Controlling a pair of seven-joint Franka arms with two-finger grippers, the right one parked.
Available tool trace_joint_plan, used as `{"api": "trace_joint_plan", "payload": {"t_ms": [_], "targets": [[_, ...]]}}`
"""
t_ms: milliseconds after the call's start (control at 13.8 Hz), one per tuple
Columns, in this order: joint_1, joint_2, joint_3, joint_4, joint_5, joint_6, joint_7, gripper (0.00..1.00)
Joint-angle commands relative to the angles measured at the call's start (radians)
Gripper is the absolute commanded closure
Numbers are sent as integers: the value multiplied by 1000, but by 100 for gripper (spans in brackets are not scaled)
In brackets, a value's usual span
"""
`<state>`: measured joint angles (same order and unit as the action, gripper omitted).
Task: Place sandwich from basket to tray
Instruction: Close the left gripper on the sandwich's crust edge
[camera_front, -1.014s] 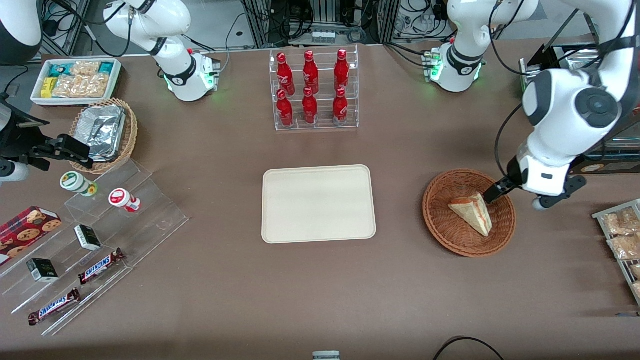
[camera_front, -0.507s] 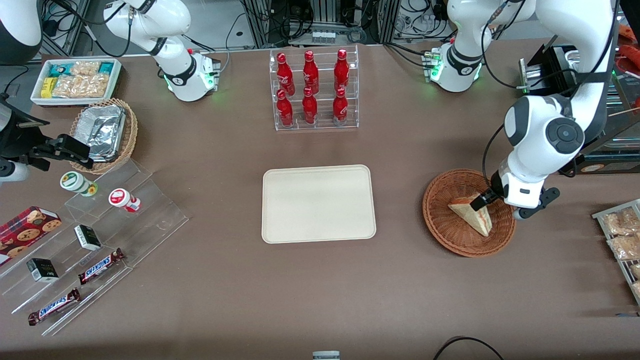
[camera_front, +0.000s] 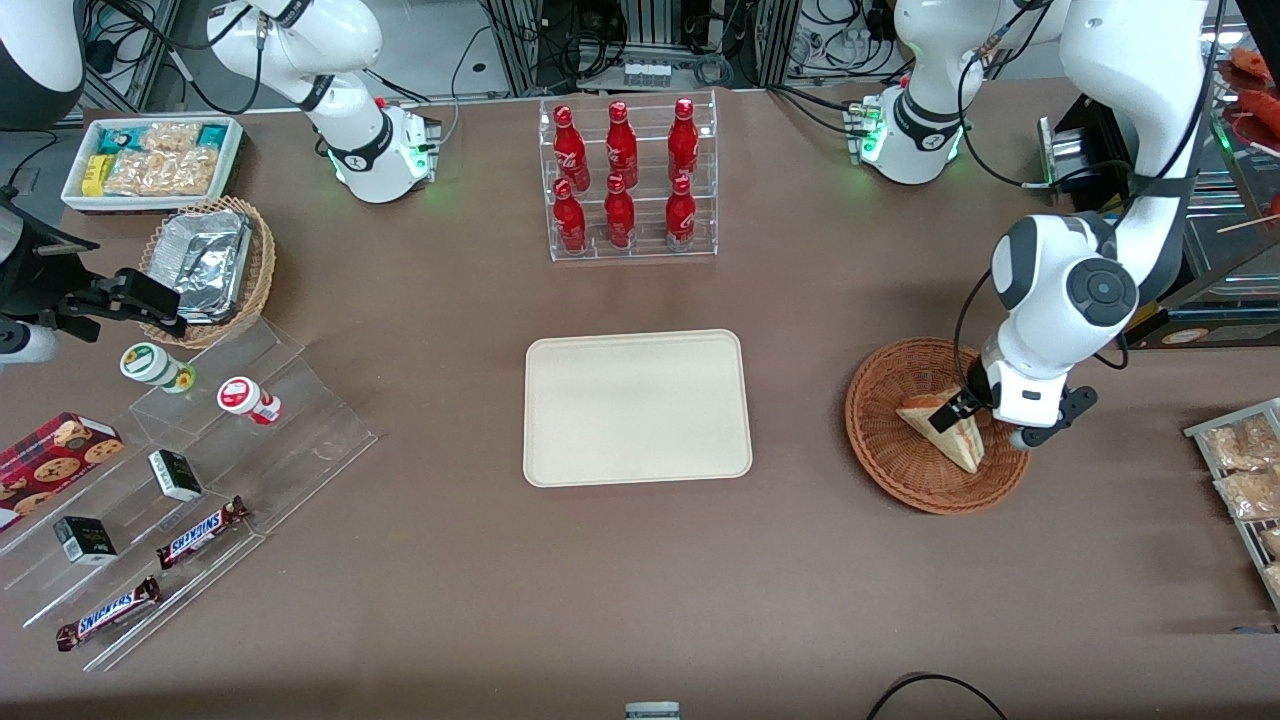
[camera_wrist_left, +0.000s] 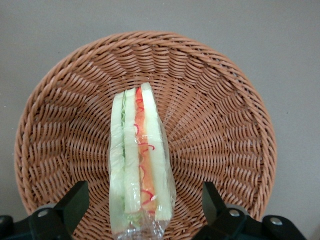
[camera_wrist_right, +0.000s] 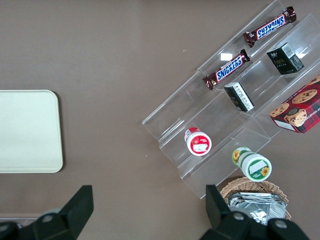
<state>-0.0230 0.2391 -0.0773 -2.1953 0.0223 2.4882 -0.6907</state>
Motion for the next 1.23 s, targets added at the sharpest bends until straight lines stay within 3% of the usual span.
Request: {"api": "trace_joint_plan", "payload": {"t_ms": [0, 290, 435, 580, 725, 942, 1159], "targets": [[-2, 14, -1, -11, -12, 26, -23, 0], [-2, 63, -2, -11, -12, 74, -27, 1], [0, 65, -1, -11, -12, 75, -27, 25], [-2, 63, -1, -11, -12, 70, -27, 60], [-2, 51, -1, -7, -10, 46, -20, 81], [-2, -15, -1, 17, -10, -69, -9, 83], [-8, -38, -9, 152, -5, -271, -7, 83]]}}
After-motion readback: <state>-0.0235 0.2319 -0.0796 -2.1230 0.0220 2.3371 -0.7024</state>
